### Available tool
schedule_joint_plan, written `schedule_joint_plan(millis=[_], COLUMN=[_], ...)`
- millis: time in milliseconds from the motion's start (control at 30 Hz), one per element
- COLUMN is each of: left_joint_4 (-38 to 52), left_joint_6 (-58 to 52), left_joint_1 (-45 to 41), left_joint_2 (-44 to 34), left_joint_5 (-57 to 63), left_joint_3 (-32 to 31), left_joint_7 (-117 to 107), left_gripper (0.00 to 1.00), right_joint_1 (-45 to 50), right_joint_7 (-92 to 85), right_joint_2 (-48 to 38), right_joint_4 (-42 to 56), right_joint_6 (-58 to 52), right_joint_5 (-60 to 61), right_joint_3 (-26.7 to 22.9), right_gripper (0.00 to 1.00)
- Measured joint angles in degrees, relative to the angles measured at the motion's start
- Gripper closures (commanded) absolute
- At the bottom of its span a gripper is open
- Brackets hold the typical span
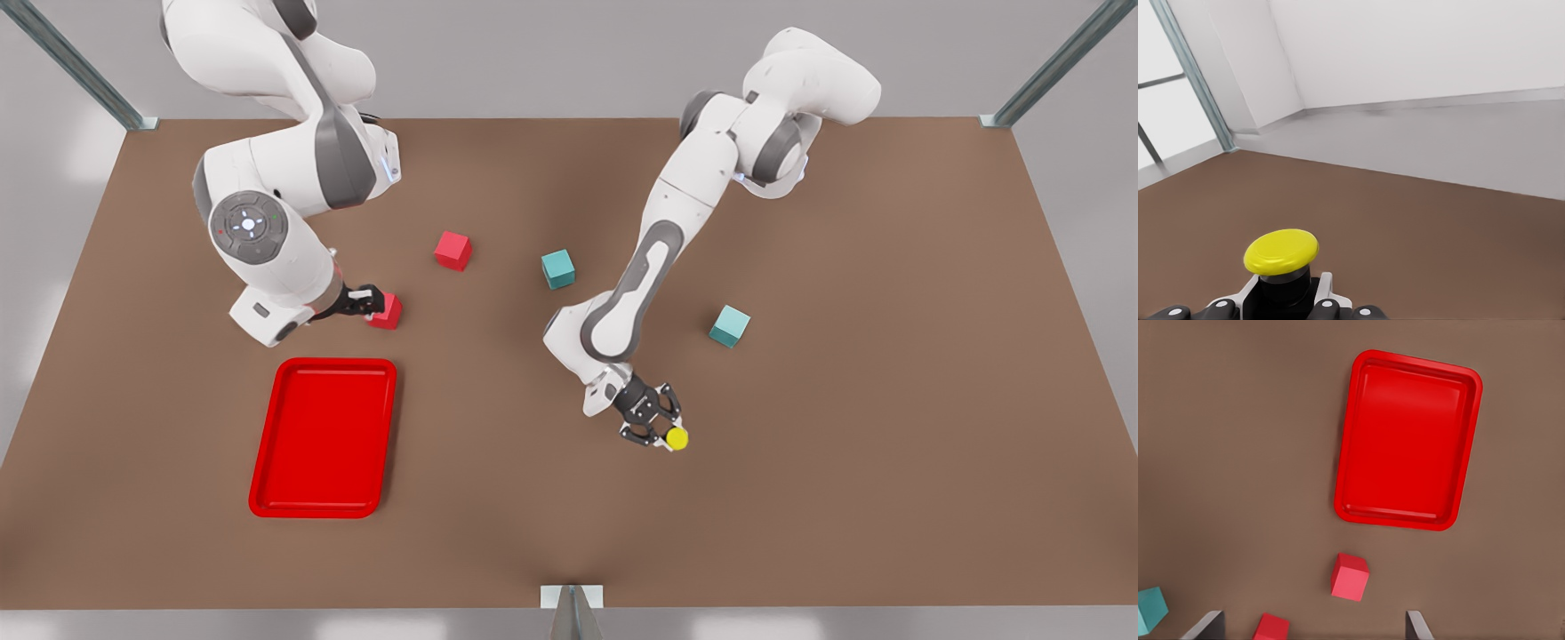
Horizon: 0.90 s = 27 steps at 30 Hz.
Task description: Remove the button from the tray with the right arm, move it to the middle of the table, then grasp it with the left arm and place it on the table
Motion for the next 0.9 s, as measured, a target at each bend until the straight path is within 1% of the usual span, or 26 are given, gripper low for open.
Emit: schedule_joint_plan(millis=[67,133,233,400,500,567,600,633,667,700,767,900], left_joint_4=[-0.1,-0.1,-0.1,-0.6,-0.6,-0.6,-0.6,-0.6,-0.7,-0.7,-0.7,-0.8], left_joint_6=[0.6,1.0,1.4,1.7,1.8,1.9,1.9,1.9,2.0,2.0,2.1,2.1], left_joint_1=[0.1,0.2,0.2,0.4,0.7,0.8,0.8,0.8,0.8,0.8,0.8,0.7], left_joint_2=[0.8,1.4,2.5,4.1,5.2,5.4,5.5,5.5,5.6,5.8,5.9,5.9], left_joint_5=[1.2,2.1,3.5,7.0,8.6,9.4,9.7,9.9,10.1,10.3,10.5,10.7], left_joint_3=[0.0,0.0,0.0,0.0,0.0,0.0,0.0,0.0,0.0,0.0,0.0,0.0], left_joint_7=[-3.7,-7.0,-11.4,-17.7,-20.8,-22.6,-23.4,-24.2,-24.9,-25.6,-27.0,-29.2], left_gripper=[0.55,0.55,0.55,0.55,0.55,0.55,0.53,0.49,0.28,0.00,0.00,0.00], right_joint_1=[1.5,4.9,5.6,4.1,0.6,-0.1,-0.1,0.1,0.9,2.8,6.7,10.7], right_joint_7=[0.0,0.0,0.0,-0.1,-0.1,-0.2,-0.2,-0.2,-0.2,-0.2,-0.1,-0.1], right_joint_2=[1.2,2.4,2.8,2.7,2.7,2.7,2.7,2.7,2.8,2.9,3.3,4.9], right_joint_4=[0.0,0.1,0.3,0.5,0.6,0.6,0.7,0.6,0.6,0.4,0.0,0.0], right_joint_6=[0.0,0.0,-0.1,-0.4,-0.4,-0.5,-0.5,-0.5,-0.5,-0.5,-0.5,-0.5], right_joint_5=[-0.7,-2.4,-3.7,-4.2,-1.8,-0.7,-0.4,-0.2,-0.3,-0.9,-2.7,-5.6], right_joint_3=[0.0,0.0,-0.2,-0.3,-0.3,-0.3,-0.2,-0.2,-0.2,-0.2,-0.1,-0.1], right_gripper=[0.00,0.00,0.00,0.00,0.00,0.00,0.00,0.00,0.00,0.00,0.00,0.00])
